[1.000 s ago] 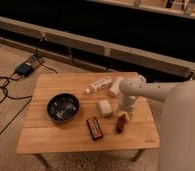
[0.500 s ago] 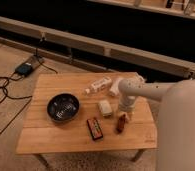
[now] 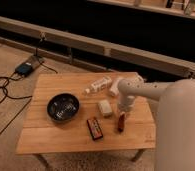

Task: Drag the pepper across the table

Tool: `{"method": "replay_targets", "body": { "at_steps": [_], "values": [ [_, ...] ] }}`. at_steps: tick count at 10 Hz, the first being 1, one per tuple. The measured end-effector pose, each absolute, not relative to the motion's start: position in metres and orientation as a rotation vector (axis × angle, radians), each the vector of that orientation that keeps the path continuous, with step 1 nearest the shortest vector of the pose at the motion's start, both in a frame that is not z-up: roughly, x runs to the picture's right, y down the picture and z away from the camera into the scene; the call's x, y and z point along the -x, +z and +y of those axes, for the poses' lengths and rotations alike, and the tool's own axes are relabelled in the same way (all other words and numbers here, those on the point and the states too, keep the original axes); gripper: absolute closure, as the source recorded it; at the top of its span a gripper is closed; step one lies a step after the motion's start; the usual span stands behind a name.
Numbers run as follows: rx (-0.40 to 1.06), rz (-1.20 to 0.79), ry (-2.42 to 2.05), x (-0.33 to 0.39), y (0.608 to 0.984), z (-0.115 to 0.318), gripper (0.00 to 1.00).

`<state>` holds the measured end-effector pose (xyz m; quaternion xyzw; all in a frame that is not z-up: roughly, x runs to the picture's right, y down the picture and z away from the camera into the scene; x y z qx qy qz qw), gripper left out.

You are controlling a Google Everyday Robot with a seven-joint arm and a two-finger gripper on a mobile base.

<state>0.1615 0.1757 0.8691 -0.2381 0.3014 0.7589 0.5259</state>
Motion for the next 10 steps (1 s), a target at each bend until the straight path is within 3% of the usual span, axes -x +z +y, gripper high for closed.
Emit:
{"method": "replay_targets", "body": {
  "at_steps": [10],
  "values": [
    [0.458, 0.650, 1.843, -0.178, 0.878, 0.147, 1.00]
  ]
}}
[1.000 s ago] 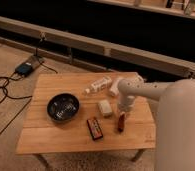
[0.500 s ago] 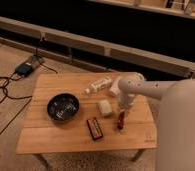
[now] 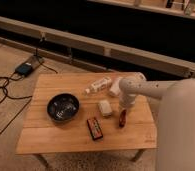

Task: Drag the pepper across the table

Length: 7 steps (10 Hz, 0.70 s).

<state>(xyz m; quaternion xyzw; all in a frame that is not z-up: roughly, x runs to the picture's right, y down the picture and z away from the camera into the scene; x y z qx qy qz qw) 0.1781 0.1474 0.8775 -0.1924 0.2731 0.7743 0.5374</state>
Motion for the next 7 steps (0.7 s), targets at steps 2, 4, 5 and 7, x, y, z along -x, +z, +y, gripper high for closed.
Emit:
{"method": "replay_targets", "body": {
  "at_steps": [2, 4, 5, 7],
  "values": [
    [0.431, 0.647, 1.848, -0.184, 0.883, 0.145, 1.00],
    [0.412, 0.646, 1.847, -0.187, 0.888, 0.142, 1.00],
    [0.403, 0.646, 1.846, -0.188, 0.891, 0.141, 1.00],
    [0.391, 0.643, 1.845, -0.190, 0.897, 0.136, 1.00]
  ]
}}
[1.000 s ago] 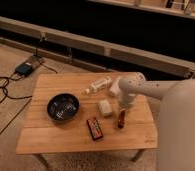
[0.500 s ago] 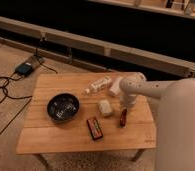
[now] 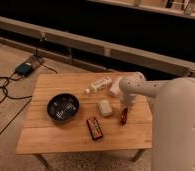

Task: Drag the pepper across the table

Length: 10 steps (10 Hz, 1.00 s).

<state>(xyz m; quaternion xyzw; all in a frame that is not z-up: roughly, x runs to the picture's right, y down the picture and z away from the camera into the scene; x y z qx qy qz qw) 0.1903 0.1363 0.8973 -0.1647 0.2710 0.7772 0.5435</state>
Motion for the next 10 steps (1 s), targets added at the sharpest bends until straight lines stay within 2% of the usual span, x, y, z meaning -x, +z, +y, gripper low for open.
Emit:
{"method": "replay_targets", "body": {
  "at_steps": [10],
  "values": [
    [0.347, 0.648, 1.810, -0.217, 0.925, 0.103, 1.00]
  ]
}}
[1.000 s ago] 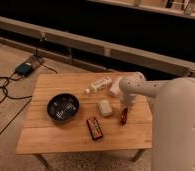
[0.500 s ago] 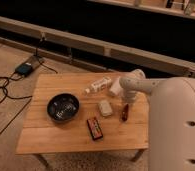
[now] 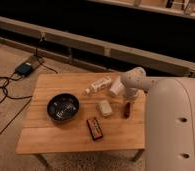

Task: Drag the pepper across the table

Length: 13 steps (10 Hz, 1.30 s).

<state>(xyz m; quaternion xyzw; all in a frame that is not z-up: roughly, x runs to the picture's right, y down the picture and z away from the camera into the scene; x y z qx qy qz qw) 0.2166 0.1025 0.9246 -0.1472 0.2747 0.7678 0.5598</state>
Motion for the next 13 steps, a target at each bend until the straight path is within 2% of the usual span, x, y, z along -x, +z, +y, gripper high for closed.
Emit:
{"method": "replay_targets", "body": {
  "at_steps": [2, 4, 13],
  "values": [
    [0.332, 0.644, 1.802, -0.2227, 0.9267, 0.0918, 1.00],
    [0.330, 0.639, 1.796, -0.2240, 0.9272, 0.0871, 0.96],
    [0.332, 0.643, 1.796, -0.2244, 0.9278, 0.0889, 0.96]
  ]
}}
